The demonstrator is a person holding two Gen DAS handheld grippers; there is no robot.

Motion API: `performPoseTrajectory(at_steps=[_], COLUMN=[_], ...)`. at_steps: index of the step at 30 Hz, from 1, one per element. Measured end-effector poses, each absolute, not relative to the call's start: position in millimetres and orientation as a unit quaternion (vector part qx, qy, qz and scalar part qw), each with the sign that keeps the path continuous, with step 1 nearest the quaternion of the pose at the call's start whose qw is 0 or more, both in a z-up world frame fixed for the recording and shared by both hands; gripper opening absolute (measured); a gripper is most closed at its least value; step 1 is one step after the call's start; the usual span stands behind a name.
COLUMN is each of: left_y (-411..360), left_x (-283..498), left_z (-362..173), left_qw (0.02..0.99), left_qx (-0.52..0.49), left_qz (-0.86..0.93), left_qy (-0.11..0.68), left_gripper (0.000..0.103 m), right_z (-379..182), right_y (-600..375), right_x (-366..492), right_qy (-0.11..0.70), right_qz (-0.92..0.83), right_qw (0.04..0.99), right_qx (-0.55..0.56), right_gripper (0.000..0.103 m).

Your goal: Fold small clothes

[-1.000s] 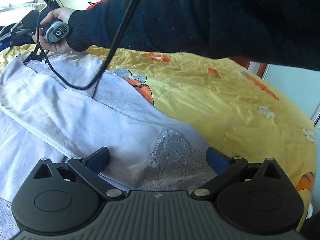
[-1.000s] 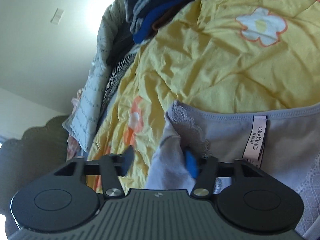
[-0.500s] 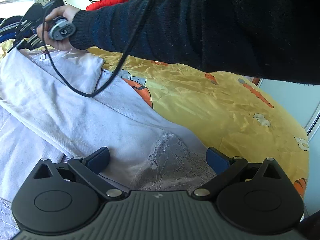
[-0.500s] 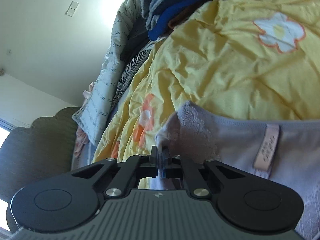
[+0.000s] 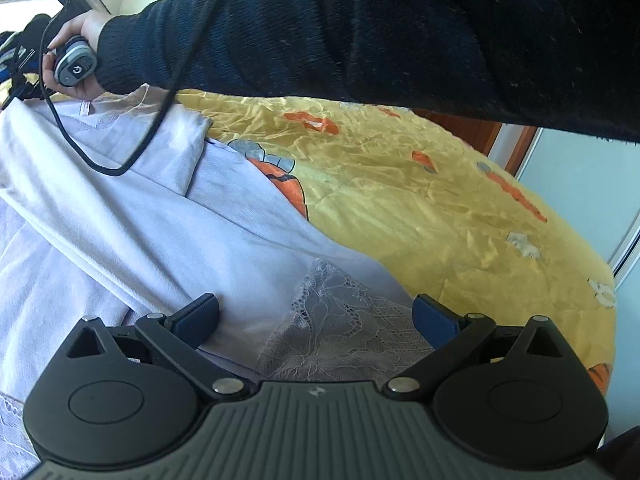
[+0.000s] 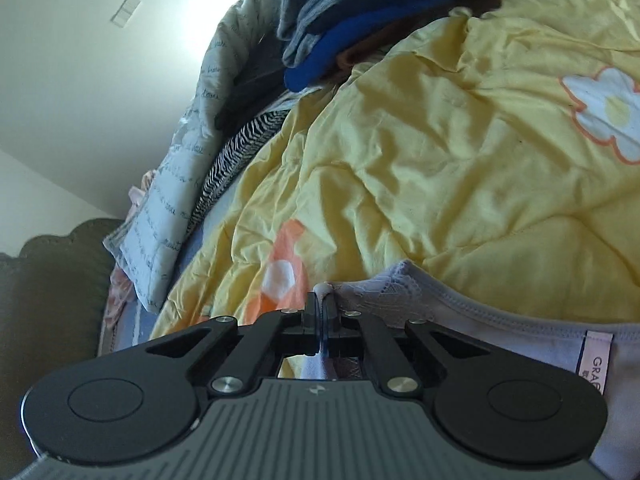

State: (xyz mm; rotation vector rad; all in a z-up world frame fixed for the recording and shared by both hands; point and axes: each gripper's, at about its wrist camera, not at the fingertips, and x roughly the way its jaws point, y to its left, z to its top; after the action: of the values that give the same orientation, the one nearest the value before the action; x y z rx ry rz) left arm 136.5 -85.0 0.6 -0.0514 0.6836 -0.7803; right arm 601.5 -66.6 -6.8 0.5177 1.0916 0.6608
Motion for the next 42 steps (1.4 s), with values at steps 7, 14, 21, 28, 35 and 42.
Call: performPoseTrajectory(at_steps=[7, 14, 21, 28, 35, 42], left_y=[-86.7, -85.2, -89.5, -94.7, -92.3, -58.6], left_x=[137.1, 136.9, 134.7, 132.8, 132.1, 125.5], left_z=[0.8, 0.1, 0.6, 1.3, 0.8, 27.8], left_qw=[0.868, 0.869, 0.871, 0.874, 0.874, 0.897], left_qx=[-0.026, -0.029, -0.018, -0.005, -0.011, -0.044], left_qz=[-0.372, -0.372, -0.368, -0.362, -0.364, -0.312], left_qy=[0.327, 0.325, 0.324, 0.324, 0.323, 0.311], left_gripper=[0.103, 0.103, 0.103, 0.103, 0.103, 0.103], right_z=[-23.4, 34.3, 18.9, -17.0, 0.7, 53.6], right_y=[-84.5, -122.8, -88.8, -53.9, -73.1, -202.8], right_x=[593.3, 542.6, 514.4, 521.7, 512.6, 497.3], right_qy=[0.517, 0.465, 0.491, 0.502, 0.482, 0.412], right_qz=[0.296, 0.288, 0.345, 0.339, 0.323, 0.184], right_qw=[0.757, 0.807, 0.768, 0.756, 0.767, 0.878], right_qx=[0.268, 0.223, 0.221, 0.249, 0.275, 0.161], right_gripper=[0.028, 0.051, 0.054, 0.058, 0.056, 0.055])
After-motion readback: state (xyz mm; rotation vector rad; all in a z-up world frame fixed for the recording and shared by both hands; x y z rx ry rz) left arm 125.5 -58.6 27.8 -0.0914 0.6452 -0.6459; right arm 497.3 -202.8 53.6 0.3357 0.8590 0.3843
